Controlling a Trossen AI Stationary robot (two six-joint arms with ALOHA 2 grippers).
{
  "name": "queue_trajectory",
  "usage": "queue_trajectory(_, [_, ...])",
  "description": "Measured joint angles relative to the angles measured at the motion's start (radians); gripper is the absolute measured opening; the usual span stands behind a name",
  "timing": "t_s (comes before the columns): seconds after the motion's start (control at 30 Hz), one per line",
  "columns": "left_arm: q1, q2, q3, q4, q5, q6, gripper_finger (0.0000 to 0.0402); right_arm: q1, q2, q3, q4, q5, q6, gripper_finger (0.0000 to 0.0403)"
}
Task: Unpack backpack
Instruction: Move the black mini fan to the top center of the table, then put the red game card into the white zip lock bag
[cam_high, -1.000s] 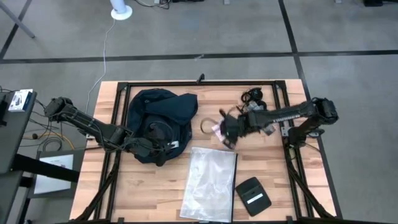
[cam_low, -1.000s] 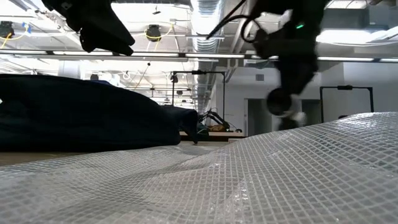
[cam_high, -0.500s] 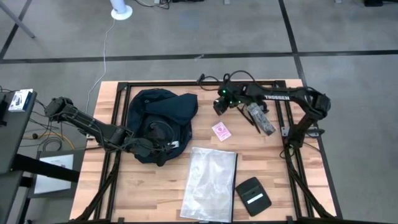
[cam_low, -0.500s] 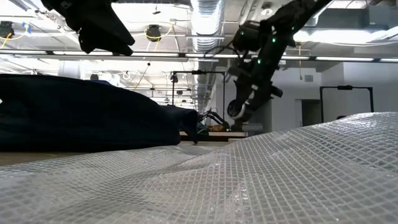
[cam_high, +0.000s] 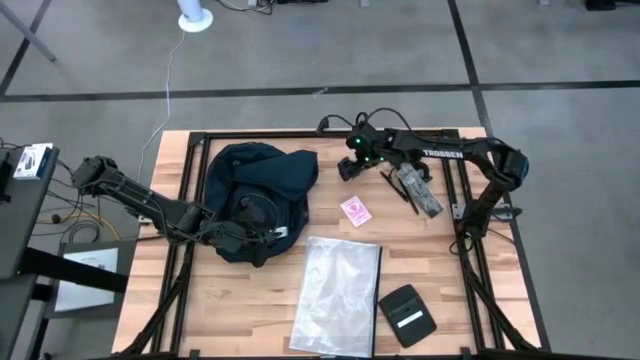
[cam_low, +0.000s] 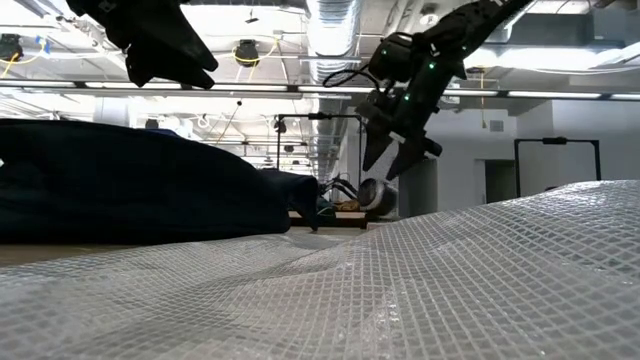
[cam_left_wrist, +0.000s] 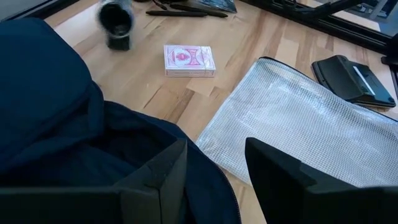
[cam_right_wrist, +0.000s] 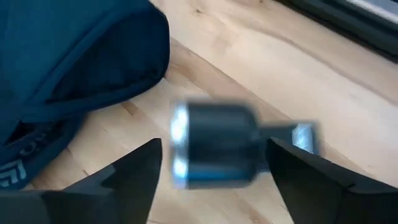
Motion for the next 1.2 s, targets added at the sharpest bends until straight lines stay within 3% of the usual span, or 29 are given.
queue_trajectory(0.3, [0.000, 0.000, 0.000, 0.000, 0.000, -0.020, 0.0152, 0.036, 0.000, 0.153, -0.224, 0.000, -0.017, 0.0347])
queue_trajectory(0.8, [0.000, 0.000, 0.000, -0.004, -0.001, -0.022, 0.0152, 0.218, 0.000, 0.211, -0.311, 0.002, 0.024, 0.0341])
queue_trajectory(1.2, [0.000, 0.000, -0.001, -0.021, 0.032, -0.007, 0.0152, 0.254, 0.000, 0.211, -0.346, 0.007, 0.090, 0.0340])
